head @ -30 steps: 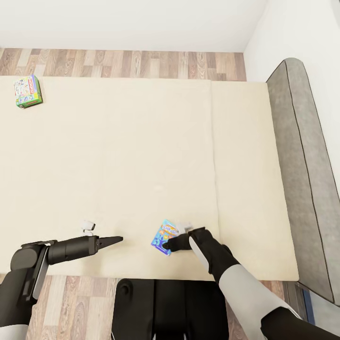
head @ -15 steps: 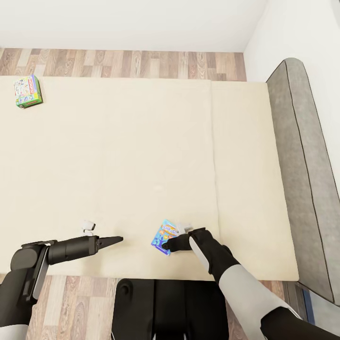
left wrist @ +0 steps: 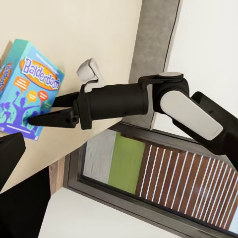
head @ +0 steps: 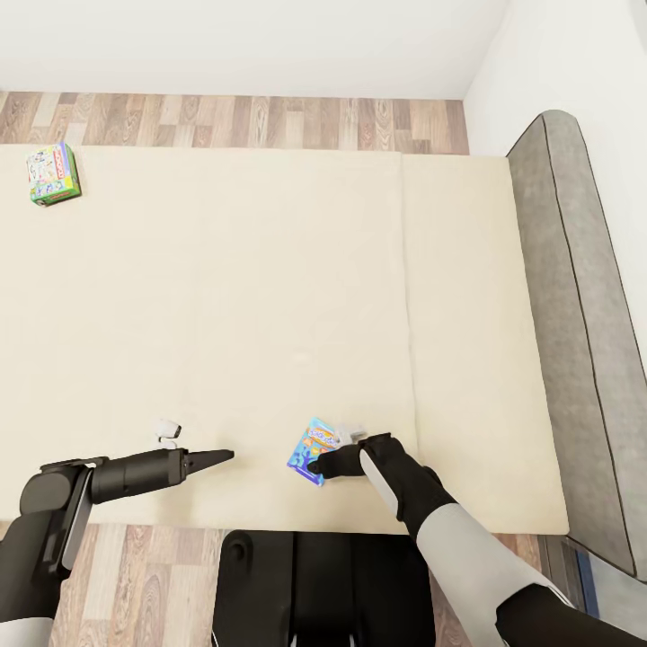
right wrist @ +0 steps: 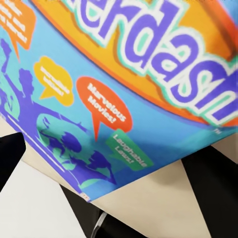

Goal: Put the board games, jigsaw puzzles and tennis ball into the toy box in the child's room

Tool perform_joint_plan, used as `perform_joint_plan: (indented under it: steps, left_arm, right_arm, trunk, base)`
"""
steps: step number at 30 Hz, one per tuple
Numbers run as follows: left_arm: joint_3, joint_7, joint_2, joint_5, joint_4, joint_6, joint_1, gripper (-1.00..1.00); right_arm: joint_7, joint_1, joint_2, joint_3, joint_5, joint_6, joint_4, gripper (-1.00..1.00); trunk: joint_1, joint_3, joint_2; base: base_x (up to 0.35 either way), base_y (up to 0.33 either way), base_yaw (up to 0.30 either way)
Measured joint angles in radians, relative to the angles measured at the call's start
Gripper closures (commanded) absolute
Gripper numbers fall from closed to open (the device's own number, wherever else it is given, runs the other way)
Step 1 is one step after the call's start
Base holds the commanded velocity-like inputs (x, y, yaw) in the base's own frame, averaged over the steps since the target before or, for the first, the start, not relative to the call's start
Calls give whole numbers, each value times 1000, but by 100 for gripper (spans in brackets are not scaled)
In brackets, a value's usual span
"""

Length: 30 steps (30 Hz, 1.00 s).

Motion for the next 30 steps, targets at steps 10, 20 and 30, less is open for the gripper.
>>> perform_joint_plan:
  steps: [10, 20, 30]
  left_arm:
    - [0, -1, 1, 1, 0, 0, 0, -100]
    - [0, -2, 0, 1, 0, 0, 0, -100]
    - [0, -2, 0, 1, 0, 0, 0, -100]
  right_arm:
    - [-11, 0, 0, 0, 8, 6, -5, -100]
    - [-101, 0, 0, 6, -44, 17, -5, -100]
    - [-108, 0, 0, 5, -26, 44, -22, -100]
  trunk:
    - [0, 0, 0]
    - [0, 0, 0]
    - [0, 0, 0]
  base:
    - [0, 0, 0]
    - [0, 0, 0]
    - [0, 0, 0]
